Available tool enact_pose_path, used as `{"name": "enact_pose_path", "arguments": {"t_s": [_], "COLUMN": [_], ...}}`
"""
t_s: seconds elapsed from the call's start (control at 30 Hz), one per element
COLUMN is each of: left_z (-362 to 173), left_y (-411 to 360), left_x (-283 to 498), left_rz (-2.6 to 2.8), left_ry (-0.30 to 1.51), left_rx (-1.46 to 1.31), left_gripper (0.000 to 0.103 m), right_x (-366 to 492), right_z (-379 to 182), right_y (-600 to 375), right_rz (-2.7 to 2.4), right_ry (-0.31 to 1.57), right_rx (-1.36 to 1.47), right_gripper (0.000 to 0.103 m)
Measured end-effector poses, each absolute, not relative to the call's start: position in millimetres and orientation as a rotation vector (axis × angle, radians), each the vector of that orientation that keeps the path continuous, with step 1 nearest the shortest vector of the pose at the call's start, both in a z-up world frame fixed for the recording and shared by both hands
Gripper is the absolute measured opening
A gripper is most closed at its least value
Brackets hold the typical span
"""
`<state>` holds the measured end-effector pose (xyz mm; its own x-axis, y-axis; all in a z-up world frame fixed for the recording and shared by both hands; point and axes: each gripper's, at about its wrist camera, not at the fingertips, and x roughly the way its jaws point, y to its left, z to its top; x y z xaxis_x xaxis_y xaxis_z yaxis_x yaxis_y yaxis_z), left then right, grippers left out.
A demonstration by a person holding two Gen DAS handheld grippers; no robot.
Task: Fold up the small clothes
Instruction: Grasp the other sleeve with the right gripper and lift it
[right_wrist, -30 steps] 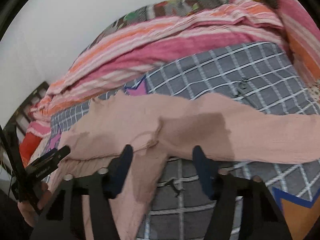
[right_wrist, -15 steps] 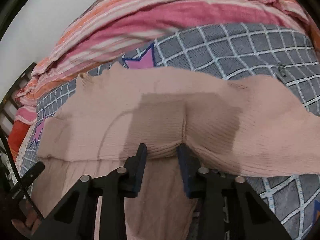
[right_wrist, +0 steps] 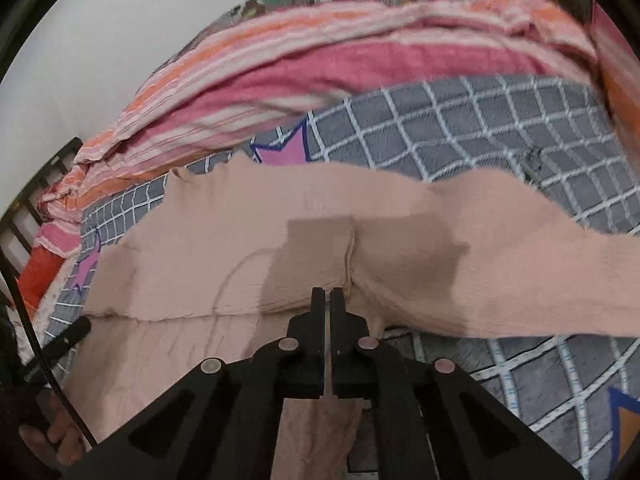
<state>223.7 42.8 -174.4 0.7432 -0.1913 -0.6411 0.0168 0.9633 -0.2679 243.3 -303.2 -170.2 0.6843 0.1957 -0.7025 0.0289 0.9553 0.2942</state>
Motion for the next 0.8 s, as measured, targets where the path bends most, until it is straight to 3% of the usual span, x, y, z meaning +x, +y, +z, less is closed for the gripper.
{"name": "enact_pose_path", "arguments": {"t_s": [0.03,0.07,0.1,0.17,0.23,0.33,0.37,0.57,0.8], "left_z": [-174.1,-174.0,-174.1,-174.9,-175.9,-177.0,-176.8,-177.5,-183.7], "left_y": [42.5,42.8,43.3,44.2,44.5,45.4,46.1,48.2,45.5], "left_x": [223.2,222.9,222.8,223.3,224.4,225.4,224.8,224.3,230.2], "left_rz": [-0.115,-0.116,-0.119,-0.122,-0.124,-0.126,-0.125,-0.121,-0.104], "left_ry": [0.724,0.721,0.72,0.724,0.73,0.736,0.733,0.733,0.772], "left_rx": [-0.253,-0.254,-0.256,-0.262,-0.271,-0.285,-0.288,-0.296,-0.275], "left_gripper": [0.074,0.074,0.074,0.074,0.074,0.074,0.074,0.074,0.074], "right_x": [246.2,249.0,252.2,257.3,263.0,268.2,266.9,252.7,256.8], "right_z": [-171.3,-172.5,-173.8,-177.0,-181.7,-187.3,-186.4,-170.7,-179.5], "right_y": [-303.2,-304.5,-305.4,-306.1,-303.2,-295.2,-294.5,-305.0,-306.0], "right_rz": [0.102,0.101,0.091,0.096,0.093,0.077,0.079,0.078,0.042], "right_ry": [0.821,0.826,0.828,0.837,0.86,0.889,0.88,0.778,0.859], "right_rx": [0.308,0.319,0.324,0.34,0.34,0.294,0.29,0.32,0.326], "right_gripper": [0.015,0.031,0.039,0.039,0.035,0.019,0.004,0.003,0.006]}}
